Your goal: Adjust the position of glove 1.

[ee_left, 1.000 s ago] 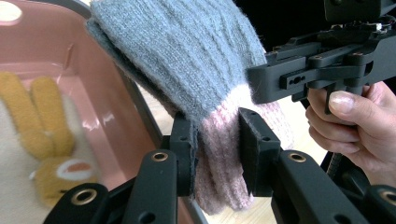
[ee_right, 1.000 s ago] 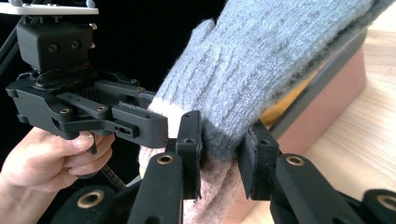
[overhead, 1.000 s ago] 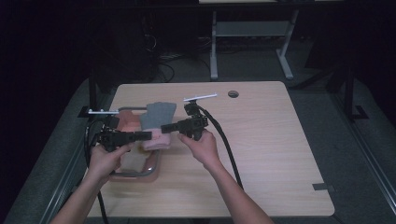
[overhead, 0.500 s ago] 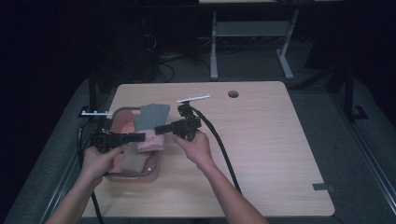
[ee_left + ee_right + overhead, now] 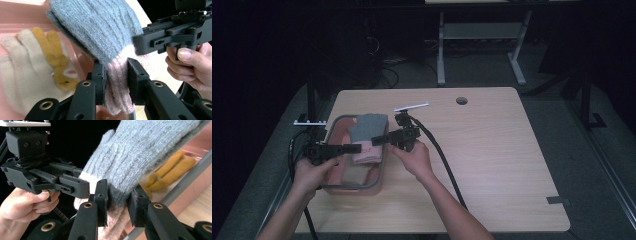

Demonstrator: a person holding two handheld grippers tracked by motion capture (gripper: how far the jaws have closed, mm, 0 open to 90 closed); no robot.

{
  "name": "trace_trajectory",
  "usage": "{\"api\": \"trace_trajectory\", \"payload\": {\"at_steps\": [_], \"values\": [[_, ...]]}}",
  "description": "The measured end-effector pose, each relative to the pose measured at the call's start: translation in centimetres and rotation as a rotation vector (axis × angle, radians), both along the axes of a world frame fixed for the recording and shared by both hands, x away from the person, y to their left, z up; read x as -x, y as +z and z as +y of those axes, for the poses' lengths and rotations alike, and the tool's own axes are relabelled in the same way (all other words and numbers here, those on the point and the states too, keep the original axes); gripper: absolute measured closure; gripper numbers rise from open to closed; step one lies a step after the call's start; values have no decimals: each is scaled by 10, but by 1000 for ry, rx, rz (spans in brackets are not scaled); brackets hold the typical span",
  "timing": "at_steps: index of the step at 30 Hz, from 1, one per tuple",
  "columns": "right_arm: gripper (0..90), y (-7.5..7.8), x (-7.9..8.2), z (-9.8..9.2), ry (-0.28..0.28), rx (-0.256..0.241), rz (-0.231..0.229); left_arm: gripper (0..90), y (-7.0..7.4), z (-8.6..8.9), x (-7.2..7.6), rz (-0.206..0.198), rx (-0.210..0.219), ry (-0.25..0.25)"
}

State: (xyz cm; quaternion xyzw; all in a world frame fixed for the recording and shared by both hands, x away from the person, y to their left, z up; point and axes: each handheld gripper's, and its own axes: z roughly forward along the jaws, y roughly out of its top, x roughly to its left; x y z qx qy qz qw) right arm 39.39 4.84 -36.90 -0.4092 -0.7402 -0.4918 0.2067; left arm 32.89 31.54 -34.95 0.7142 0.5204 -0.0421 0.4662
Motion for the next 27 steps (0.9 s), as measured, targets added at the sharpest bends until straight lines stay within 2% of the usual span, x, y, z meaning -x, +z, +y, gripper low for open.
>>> {"api": "trace_trajectory", "payload": {"at_steps": [20, 27], "values": [[682, -8, -3, 16, 28, 34, 6, 706, -5, 14, 2, 13, -29, 14], [676, -9, -5, 20, 33, 45, 10, 708, -9, 19, 2, 16, -19, 23]]}}
